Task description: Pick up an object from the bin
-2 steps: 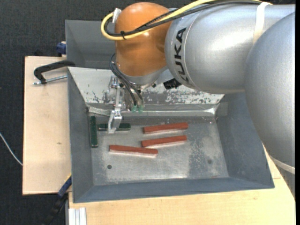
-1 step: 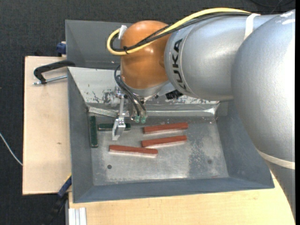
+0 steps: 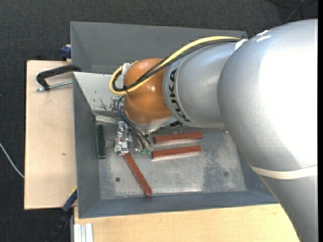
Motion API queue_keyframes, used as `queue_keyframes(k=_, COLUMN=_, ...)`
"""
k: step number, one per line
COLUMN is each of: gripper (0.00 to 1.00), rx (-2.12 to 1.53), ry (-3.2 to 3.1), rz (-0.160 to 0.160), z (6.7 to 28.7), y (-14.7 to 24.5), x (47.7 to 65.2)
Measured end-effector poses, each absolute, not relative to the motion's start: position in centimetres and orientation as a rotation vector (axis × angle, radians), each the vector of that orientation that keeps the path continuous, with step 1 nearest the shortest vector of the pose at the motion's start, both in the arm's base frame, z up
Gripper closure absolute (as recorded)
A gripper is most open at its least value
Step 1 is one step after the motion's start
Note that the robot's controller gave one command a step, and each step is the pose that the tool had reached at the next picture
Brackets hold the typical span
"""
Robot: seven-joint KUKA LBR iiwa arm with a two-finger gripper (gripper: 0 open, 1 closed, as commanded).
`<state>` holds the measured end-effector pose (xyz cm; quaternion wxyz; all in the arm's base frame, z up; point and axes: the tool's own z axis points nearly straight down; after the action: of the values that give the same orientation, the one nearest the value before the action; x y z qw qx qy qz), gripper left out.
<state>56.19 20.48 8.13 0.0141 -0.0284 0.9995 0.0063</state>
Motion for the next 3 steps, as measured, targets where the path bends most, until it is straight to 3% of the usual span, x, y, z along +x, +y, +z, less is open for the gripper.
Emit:
queue_keyframes(k=1, gripper=1.00, rx=-0.088, ry=3.113, rz=0.020, z=8.1, y=20.5, x=56.2)
queue_keyframes(k=2, gripper=1.00, rx=-0.038, ry=3.136, rz=0.006, z=10.3, y=17.6, x=58.4)
queue_keyframes(k=3, gripper=0.00, rx=0.085, ry=3.139, rz=0.003, z=13.3, y=18.5, x=57.2)
